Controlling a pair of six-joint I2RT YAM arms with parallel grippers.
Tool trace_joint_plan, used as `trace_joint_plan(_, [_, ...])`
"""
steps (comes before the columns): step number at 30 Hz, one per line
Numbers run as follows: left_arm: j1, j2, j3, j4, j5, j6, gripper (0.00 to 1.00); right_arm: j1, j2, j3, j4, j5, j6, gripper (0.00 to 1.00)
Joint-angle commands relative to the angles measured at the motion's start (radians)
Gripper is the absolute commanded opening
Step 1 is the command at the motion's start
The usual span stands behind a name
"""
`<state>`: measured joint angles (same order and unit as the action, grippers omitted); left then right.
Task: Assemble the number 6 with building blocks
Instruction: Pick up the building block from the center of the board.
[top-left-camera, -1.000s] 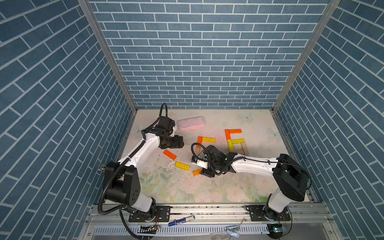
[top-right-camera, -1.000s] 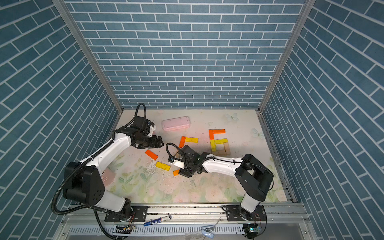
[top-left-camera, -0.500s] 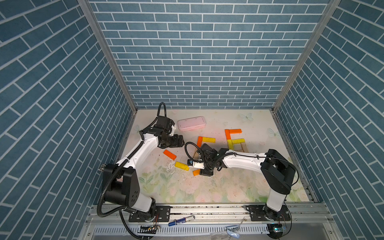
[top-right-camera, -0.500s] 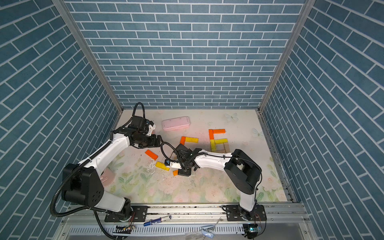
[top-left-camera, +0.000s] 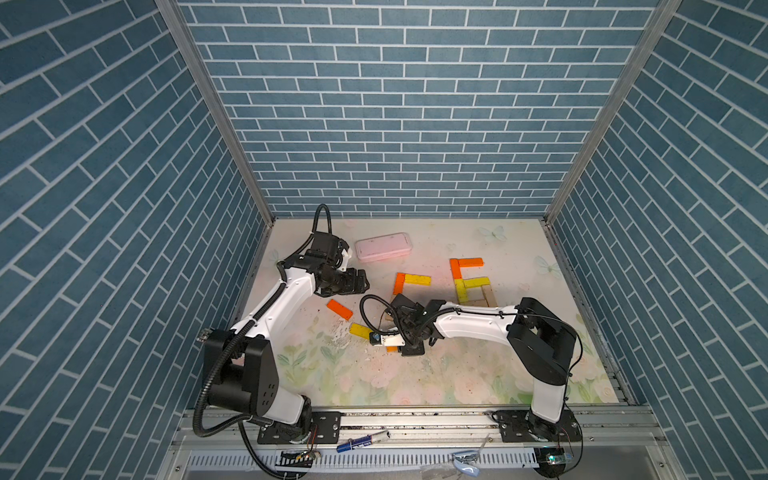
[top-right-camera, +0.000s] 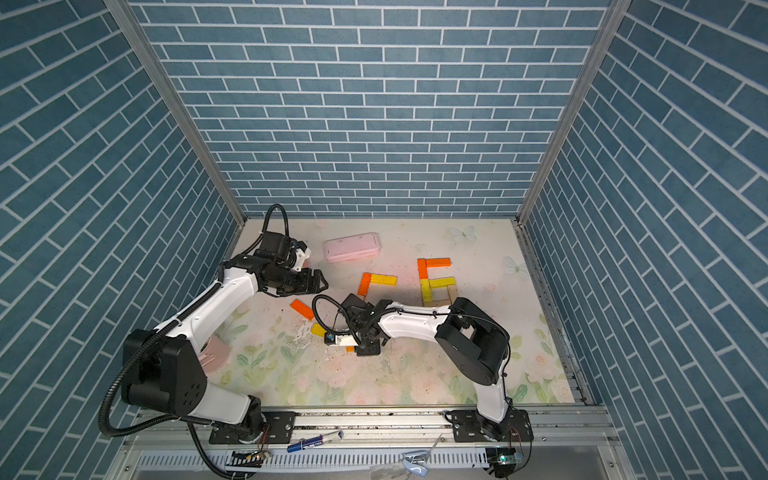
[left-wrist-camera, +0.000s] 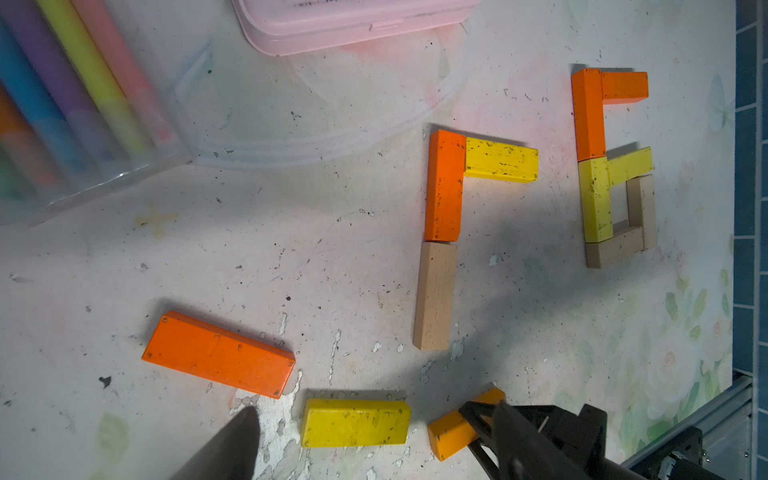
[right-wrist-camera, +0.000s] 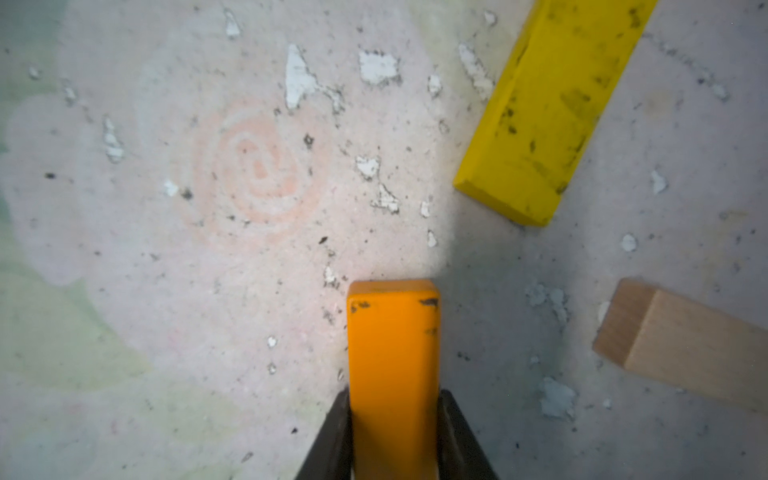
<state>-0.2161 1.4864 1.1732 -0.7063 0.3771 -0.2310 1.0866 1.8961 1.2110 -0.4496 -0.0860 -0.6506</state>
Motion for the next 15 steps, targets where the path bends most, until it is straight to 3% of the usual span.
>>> trace_joint_plan(1, [0.012,-0.014,-0.014,0.005,0.012,-0.002,0.89,0.003,-0.007,-0.007,-0.065,0.043,-0.067,0.19])
trace_joint_plan(9, [0.018,-0.015,-0.019,0.009,0.018,-0.006,0.89,-0.014,-0.135,-0.045,-0.083,0.112,-0.095,0.16])
trace_joint_plan(15, [0.021,-0.024,-0.026,0.018,0.026,-0.007,0.89,-0.103,-0.263,-0.087,-0.093,0.133,-0.095,0.16])
